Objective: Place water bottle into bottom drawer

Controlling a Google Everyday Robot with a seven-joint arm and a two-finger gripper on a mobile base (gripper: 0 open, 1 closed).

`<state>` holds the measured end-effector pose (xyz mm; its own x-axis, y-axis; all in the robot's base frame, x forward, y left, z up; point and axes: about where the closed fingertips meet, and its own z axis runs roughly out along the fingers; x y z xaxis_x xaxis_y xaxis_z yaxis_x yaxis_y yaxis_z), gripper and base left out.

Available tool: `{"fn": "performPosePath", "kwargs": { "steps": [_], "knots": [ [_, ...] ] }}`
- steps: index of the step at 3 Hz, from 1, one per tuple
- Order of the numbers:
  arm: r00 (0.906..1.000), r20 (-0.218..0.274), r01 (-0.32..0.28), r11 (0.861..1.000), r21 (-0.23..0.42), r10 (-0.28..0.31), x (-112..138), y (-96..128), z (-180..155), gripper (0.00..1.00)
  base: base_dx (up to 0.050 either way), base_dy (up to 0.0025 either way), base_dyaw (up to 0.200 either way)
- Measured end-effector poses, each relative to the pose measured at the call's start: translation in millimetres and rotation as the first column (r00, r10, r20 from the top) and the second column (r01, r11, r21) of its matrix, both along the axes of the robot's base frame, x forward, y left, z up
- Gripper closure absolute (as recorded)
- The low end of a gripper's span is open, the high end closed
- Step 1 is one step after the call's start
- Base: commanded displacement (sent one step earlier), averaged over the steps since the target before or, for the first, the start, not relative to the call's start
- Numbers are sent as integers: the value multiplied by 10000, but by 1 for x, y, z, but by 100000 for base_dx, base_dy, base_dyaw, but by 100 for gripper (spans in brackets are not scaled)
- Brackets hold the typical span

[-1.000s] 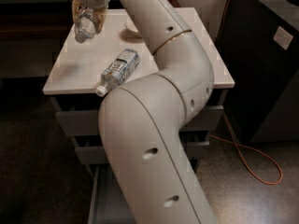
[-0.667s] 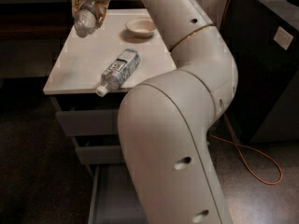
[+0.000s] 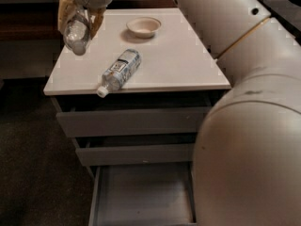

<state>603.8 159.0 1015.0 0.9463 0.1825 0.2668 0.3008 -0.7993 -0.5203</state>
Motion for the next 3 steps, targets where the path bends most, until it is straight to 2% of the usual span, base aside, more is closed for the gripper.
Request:
{"fn": "performPosePath", "kwargs": {
  "steps": [1,2,3],
  "knots": [
    [9898,140,-1412,9894,-330,1417,-38,-6,-19,100,0,0,0],
    [9901,144,-1392,9898,-315,1397,-38,-5,-19,100,0,0,0],
    [9811,353,-1883,9809,-489,1901,-47,-4,-23,100,0,0,0]
  ]
}}
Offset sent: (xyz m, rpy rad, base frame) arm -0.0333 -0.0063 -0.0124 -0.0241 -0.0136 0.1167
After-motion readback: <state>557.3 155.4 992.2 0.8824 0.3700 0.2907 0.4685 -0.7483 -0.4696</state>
